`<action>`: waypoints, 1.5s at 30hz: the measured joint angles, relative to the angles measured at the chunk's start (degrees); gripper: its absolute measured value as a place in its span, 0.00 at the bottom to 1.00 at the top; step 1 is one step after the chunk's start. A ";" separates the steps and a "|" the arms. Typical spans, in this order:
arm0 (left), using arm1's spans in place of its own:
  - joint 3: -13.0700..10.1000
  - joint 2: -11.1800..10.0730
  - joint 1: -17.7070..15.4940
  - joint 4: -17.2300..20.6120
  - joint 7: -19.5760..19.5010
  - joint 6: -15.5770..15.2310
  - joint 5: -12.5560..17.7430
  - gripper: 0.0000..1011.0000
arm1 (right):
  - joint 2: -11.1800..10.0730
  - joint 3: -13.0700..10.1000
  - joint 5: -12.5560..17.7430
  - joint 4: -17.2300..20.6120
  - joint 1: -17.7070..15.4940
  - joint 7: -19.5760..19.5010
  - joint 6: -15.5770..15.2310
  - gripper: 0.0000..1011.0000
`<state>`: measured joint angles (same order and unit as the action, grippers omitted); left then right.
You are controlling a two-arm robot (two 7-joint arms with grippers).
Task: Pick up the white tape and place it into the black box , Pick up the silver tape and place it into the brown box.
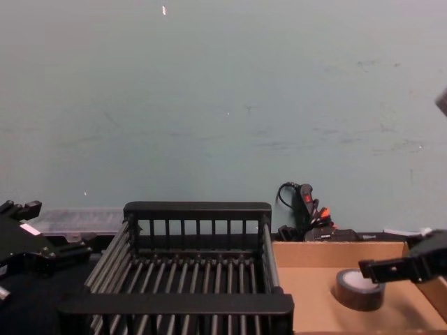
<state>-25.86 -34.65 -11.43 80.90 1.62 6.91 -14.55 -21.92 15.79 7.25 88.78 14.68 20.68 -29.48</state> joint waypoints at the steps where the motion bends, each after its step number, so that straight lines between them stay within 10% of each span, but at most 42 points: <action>1: 0.00 0.00 0.00 0.00 0.00 0.00 0.00 0.99 | -0.40 -0.13 0.23 1.76 -1.00 0.13 -1.01 0.99; 16: 0.00 0.00 0.00 0.00 0.00 0.00 0.00 0.99 | -2.45 1.05 0.15 13.68 -9.29 -0.05 -6.63 0.99; 45: 0.00 0.00 0.00 0.00 0.00 0.00 0.00 0.99 | -0.64 7.13 -2.65 16.70 -13.13 3.02 -10.15 0.99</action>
<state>-25.86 -34.65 -11.43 80.90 1.62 6.91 -14.55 -22.55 22.92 4.59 105.47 1.55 23.71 -39.63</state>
